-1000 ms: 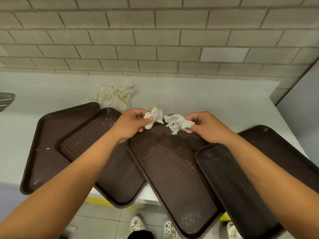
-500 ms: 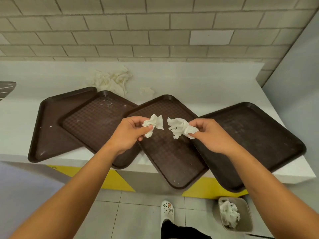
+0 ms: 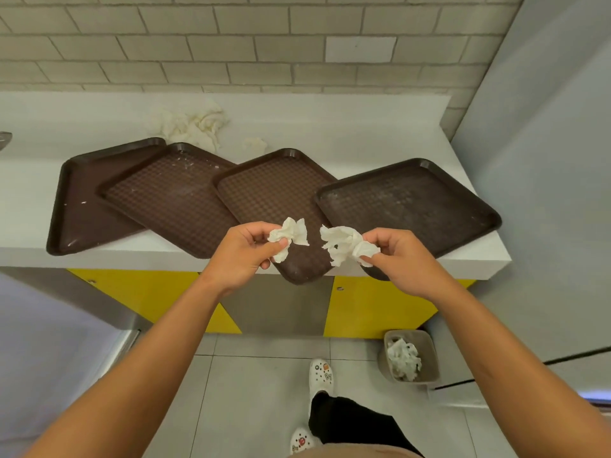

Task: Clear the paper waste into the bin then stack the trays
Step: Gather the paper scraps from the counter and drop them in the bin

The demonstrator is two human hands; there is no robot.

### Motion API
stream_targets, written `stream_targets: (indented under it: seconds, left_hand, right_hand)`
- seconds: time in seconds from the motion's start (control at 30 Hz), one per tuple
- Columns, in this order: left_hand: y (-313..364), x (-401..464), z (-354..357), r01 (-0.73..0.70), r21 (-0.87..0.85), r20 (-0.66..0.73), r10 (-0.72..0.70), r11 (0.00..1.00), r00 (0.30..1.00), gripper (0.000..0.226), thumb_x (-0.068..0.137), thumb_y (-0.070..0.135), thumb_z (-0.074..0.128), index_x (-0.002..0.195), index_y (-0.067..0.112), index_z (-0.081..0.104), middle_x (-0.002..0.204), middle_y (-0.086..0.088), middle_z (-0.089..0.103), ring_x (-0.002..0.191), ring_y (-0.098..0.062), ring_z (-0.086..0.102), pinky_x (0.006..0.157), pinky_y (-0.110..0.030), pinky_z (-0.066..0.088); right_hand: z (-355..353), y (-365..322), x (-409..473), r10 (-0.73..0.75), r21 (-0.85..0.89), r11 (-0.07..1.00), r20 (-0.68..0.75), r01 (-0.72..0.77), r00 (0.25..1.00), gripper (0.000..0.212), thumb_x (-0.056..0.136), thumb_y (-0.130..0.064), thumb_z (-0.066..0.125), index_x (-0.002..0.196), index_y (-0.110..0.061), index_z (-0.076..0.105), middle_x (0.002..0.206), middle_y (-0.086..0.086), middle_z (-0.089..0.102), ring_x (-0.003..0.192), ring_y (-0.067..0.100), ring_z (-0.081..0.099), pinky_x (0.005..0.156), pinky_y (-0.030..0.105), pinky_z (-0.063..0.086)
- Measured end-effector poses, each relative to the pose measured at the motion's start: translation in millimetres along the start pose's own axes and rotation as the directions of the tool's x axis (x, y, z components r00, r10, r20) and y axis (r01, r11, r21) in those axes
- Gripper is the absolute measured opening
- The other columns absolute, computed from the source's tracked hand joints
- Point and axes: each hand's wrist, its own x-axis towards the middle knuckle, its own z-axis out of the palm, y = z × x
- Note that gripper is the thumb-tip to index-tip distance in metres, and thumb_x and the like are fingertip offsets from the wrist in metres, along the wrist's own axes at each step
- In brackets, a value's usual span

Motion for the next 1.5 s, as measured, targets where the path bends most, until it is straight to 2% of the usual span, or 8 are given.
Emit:
stream_targets:
  seconds: [0.33,0.6,0.7,0.87,1.0,1.27,1.37,1.5]
  left_hand:
    - [-12.0,-5.0,91.2,0.038,0.004,0.138,-0.038,0.999,0.990,0.015,0.091,0.010,0.070,0.105,0.006,0.073,0.079,0.000,0.072,0.061,-0.008,0.057,0.052,-0.020,0.045]
    - [-21.0,6.9,200.7,0.151,0.033,0.263,-0.154,0.988,0.952,0.016,0.090,0.011,0.071,0.105,0.007,0.074,0.082,-0.001,0.072,0.063,-0.009,0.056,0.053,-0.020,0.044]
    - [-30.0,7.1,248.1,0.229,0.013,0.254,-0.225,0.973,0.941,0.017,0.088,0.009,0.073,0.104,0.004,0.073,0.076,0.003,0.070,0.058,-0.007,0.054,0.051,-0.021,0.043]
    - [-50.4,8.3,317.6,0.300,-0.021,0.192,-0.290,0.954,0.938,0.012,0.086,0.006,0.075,0.098,0.007,0.072,0.080,-0.004,0.067,0.055,-0.007,0.055,0.049,-0.020,0.042]
    - [-79.6,13.4,350.8,0.343,0.002,0.157,-0.339,0.939,0.928,0.015,0.085,0.006,0.076,0.098,0.014,0.073,0.088,-0.011,0.064,0.055,-0.010,0.057,0.049,-0.022,0.044]
    - [-155.8,39.8,385.8,0.427,0.077,0.120,-0.434,0.901,0.893,0.019,0.086,0.006,0.076,0.104,0.010,0.073,0.087,-0.006,0.062,0.053,-0.005,0.057,0.049,-0.020,0.045]
    - [-196.5,59.7,396.6,0.457,0.102,0.111,-0.466,0.884,0.878,0.019,0.087,0.006,0.075,0.105,0.009,0.072,0.082,0.002,0.061,0.052,-0.002,0.057,0.049,-0.018,0.045]
    - [-264.4,84.1,408.1,0.500,0.131,0.095,-0.513,0.856,0.853,0.017,0.088,0.010,0.075,0.104,0.011,0.073,0.082,-0.001,0.063,0.055,-0.003,0.060,0.049,-0.018,0.045]
  right_hand:
    - [-54.8,37.7,-62.2,0.102,0.043,0.994,-0.091,-0.099,0.991,0.017,0.092,-0.007,0.069,0.098,-0.022,0.076,0.091,-0.001,0.076,0.083,0.012,0.067,0.082,0.035,0.053]
    - [-117.7,92.8,-104.2,0.211,0.111,0.974,-0.143,-0.196,0.967,0.015,0.090,-0.008,0.072,0.096,-0.021,0.077,0.095,0.004,0.077,0.089,0.026,0.071,0.088,0.044,0.056]
    - [-139.3,118.3,-121.1,0.260,0.137,0.961,-0.142,-0.241,0.955,0.015,0.091,-0.007,0.071,0.101,-0.017,0.076,0.099,0.002,0.077,0.098,0.027,0.071,0.089,0.038,0.056]
    - [-164.3,167.3,-141.6,0.342,0.154,0.936,-0.170,-0.317,0.924,0.015,0.092,-0.009,0.071,0.097,-0.022,0.074,0.093,-0.005,0.077,0.086,0.010,0.071,0.078,0.026,0.055]
    - [-170.2,212.5,-147.7,0.397,0.156,0.916,-0.209,-0.370,0.894,0.014,0.091,-0.012,0.071,0.100,-0.022,0.074,0.092,-0.001,0.076,0.088,0.023,0.071,0.078,0.034,0.057]
    - [-139.2,304.3,-143.4,0.553,0.215,0.832,-0.256,-0.511,0.793,0.014,0.090,-0.010,0.070,0.097,-0.021,0.073,0.089,0.003,0.075,0.080,0.024,0.068,0.076,0.041,0.056]
    - [-123.0,352.3,-137.0,0.637,0.224,0.771,-0.256,-0.597,0.727,0.009,0.090,-0.015,0.069,0.097,-0.018,0.072,0.079,0.000,0.070,0.065,0.011,0.058,0.061,0.033,0.049]
    - [-102.0,421.5,-128.6,0.697,0.216,0.717,-0.239,-0.663,0.676,0.010,0.091,-0.015,0.068,0.100,-0.013,0.071,0.086,-0.002,0.070,0.074,0.012,0.063,0.067,0.026,0.045]
